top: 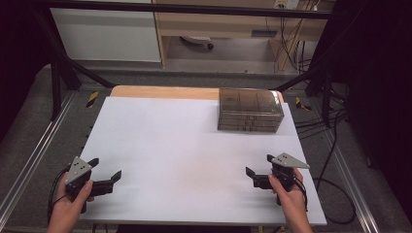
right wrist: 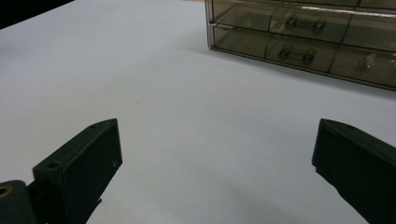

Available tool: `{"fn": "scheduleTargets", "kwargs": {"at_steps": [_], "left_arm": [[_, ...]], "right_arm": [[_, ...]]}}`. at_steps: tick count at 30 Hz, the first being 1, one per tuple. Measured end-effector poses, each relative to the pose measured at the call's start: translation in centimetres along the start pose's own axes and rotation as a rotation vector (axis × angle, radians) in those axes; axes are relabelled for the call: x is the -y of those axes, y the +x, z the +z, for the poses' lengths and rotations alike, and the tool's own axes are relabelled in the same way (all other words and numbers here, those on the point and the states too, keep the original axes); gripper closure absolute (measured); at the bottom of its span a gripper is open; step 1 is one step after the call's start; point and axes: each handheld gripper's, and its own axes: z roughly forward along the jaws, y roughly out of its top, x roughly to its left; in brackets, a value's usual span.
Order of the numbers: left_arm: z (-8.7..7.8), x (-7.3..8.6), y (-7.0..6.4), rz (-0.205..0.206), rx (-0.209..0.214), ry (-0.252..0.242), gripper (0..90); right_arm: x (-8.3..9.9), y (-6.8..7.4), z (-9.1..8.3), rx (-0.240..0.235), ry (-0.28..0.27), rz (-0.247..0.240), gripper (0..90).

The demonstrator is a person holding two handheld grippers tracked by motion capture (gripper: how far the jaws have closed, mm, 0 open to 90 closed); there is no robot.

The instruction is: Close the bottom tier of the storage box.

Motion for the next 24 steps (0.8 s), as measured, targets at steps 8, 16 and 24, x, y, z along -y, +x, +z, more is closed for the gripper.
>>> {"fn": "scheduleTargets", "kwargs": {"at_steps": [8,16,24], "left_arm": [[0.0,0.0,0.0,0.002,0.001,0.001,4.3],[0.0,0.0,-0.1,0.004,0.004,0.001,4.3],[0.1,0.0,-0.1,0.003,0.007,-0.001,4.3]], "right_arm": [[0.1,0.3,0.3,-0.014,0.01,-0.012,2.1],[0.0,0.6,0.6,-0.031,0.021,-0.014,2.2],[-0.2,0.9,1.5,-0.056,0.044,-0.025,2.2]]}}
